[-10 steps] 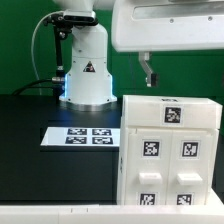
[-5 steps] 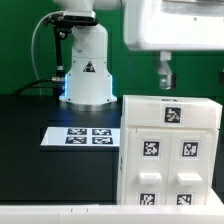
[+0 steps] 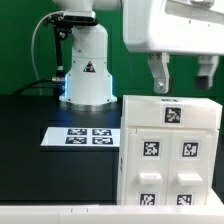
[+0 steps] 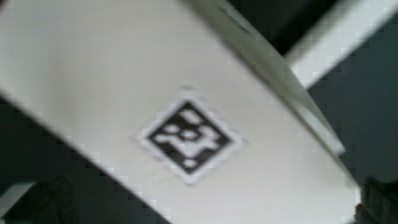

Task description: Assemble cabinet

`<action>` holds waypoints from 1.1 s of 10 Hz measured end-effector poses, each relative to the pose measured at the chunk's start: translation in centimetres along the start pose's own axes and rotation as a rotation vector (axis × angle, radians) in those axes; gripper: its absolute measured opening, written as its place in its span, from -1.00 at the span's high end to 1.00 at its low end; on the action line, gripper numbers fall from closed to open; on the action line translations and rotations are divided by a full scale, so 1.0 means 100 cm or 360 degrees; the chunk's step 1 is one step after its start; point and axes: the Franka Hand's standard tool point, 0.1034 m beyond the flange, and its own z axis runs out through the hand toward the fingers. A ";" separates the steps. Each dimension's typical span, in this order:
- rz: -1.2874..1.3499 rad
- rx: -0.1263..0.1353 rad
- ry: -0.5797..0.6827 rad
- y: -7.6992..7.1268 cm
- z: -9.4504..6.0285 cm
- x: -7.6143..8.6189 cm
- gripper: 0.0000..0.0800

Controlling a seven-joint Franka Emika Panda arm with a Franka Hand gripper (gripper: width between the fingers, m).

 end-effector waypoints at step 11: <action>-0.0557 -0.0013 -0.0216 -0.004 0.025 -0.010 -0.99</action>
Offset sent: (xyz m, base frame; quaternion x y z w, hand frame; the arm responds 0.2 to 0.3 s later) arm 0.0000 0.0000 0.0000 0.0000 0.0000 -0.1938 0.9810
